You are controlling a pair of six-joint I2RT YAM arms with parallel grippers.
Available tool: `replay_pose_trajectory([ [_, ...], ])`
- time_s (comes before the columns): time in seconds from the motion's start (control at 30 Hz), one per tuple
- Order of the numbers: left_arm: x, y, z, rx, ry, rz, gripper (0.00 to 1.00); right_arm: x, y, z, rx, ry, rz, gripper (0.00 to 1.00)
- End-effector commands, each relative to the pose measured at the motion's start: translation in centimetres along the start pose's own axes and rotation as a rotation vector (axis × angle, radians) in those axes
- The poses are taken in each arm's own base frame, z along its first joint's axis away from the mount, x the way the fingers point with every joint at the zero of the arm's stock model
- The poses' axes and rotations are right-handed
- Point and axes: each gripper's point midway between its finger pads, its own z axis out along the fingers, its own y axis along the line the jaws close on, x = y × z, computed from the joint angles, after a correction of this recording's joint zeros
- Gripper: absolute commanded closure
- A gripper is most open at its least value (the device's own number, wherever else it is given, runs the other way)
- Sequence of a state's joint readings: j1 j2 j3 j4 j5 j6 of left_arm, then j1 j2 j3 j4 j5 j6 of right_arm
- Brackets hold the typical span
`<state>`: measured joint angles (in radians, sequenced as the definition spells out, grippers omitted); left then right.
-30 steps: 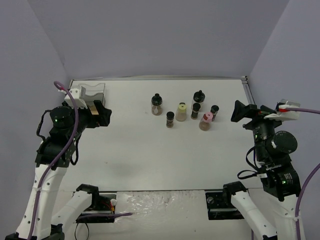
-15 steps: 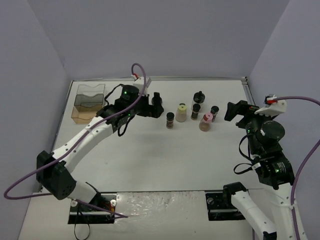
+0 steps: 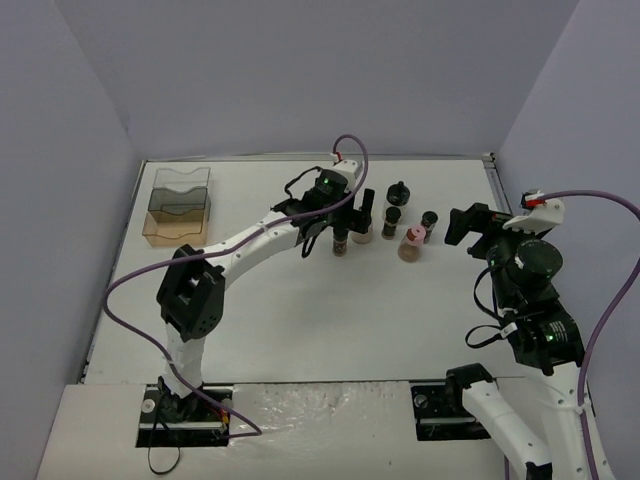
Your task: Organize the condiment bottles
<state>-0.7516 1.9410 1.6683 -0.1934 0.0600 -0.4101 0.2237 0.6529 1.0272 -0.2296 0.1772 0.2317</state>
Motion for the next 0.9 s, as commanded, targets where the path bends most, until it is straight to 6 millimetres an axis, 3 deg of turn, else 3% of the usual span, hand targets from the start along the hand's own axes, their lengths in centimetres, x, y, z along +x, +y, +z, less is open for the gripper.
replay_pose_trajectory([
  [0.0,-7.0,-0.9,0.0,-0.055,-0.206,0.014,0.03,-0.6,0.4,0.6,-0.009,-0.031,0.001,0.0],
  [0.2,-6.5,-0.4,3.0,-0.079,-0.206,0.027,0.04,0.0,0.4,0.8,-0.009,-0.011,0.003,0.0],
  [0.47,-6.0,-2.2,5.2,-0.029,-0.207,0.059,0.12,1.0,0.1,0.8,-0.001,0.012,0.007,0.0],
  [0.87,-3.8,-0.6,7.5,-0.115,-0.134,0.044,0.24,1.6,-0.1,0.8,0.01,0.024,0.004,0.0],
])
